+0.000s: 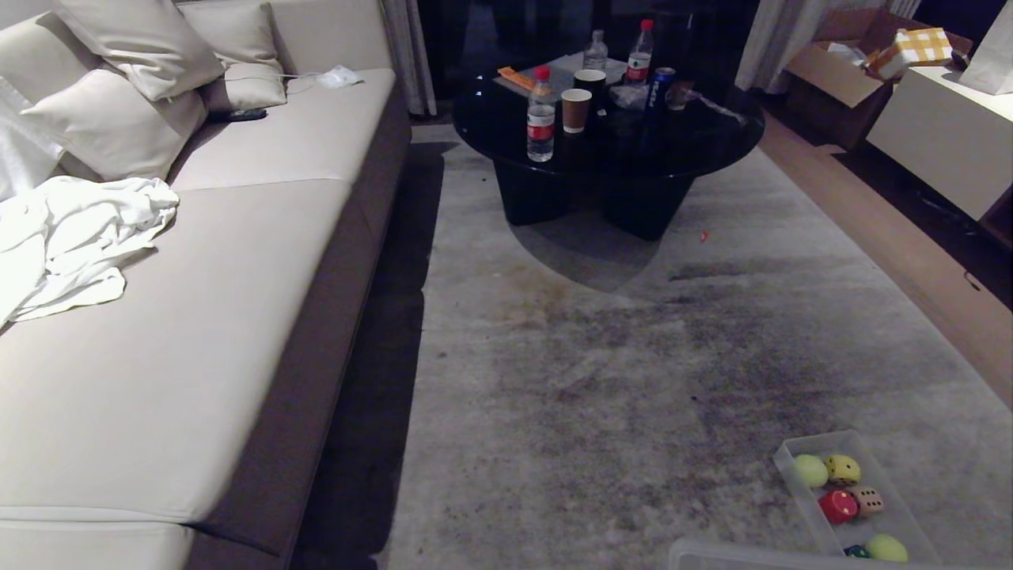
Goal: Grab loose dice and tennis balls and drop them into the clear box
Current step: Close the lid
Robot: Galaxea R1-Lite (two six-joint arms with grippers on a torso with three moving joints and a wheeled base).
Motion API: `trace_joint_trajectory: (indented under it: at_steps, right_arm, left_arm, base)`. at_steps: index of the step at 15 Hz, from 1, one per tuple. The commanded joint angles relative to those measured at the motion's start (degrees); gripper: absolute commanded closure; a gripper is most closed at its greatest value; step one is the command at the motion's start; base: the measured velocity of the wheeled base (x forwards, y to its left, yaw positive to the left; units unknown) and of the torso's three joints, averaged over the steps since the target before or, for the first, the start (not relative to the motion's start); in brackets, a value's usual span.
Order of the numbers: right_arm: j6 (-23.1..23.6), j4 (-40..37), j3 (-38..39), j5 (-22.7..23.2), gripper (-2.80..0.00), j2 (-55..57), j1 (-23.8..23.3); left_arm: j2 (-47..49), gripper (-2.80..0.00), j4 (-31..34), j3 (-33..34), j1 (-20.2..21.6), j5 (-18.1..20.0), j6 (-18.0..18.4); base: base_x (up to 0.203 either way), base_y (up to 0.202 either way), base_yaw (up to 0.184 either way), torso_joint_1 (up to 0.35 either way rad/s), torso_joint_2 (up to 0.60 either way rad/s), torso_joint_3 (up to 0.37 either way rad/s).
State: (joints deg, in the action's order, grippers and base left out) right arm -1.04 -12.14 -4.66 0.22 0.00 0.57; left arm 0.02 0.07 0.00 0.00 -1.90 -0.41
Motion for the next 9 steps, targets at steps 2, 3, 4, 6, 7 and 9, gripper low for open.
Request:
trace_joint_trajectory:
  at_steps: [2,3,4,6,7,9]
  right_arm:
    - [0.0,-0.1,0.0,0.0,0.0,0.1,0.0]
    - [0.0,-0.1,0.0,0.0,0.0,0.1,0.0]
    - [0.0,-0.1,0.0,0.0,0.0,0.1,0.0]
    - [0.0,-0.1,0.0,0.0,0.0,0.1,0.0]
    - [0.0,-0.1,0.0,0.0,0.0,0.1,0.0]
    - [0.0,-0.1,0.0,0.0,0.0,0.1,0.0]
  left_arm:
    - [0.1,0.0,0.0,0.1,0.0,0.0,0.0]
    - [0.1,0.0,0.0,0.0,0.0,0.0,0.0]
    - [0.1,0.0,0.0,0.1,0.0,0.0,0.0]
    - [0.1,0.0,0.0,0.1,0.0,0.0,0.0]
    - [0.1,0.0,0.0,0.1,0.0,0.0,0.0]
    - [0.1,0.0,0.0,0.1,0.0,0.0,0.0]
  base:
    - [0.0,0.0,0.0,-0.001,0.0,-0.199]
    - [0.0,0.0,0.0,0.002,0.0,-0.193]
    - [0.0,0.0,0.0,0.002,0.0,-0.195]
    - [0.0,0.0,0.0,0.001,0.0,-0.197]
    - [0.0,0.0,0.0,0.001,0.0,-0.204]
    - [0.0,0.0,0.0,0.002,0.0,-0.195]
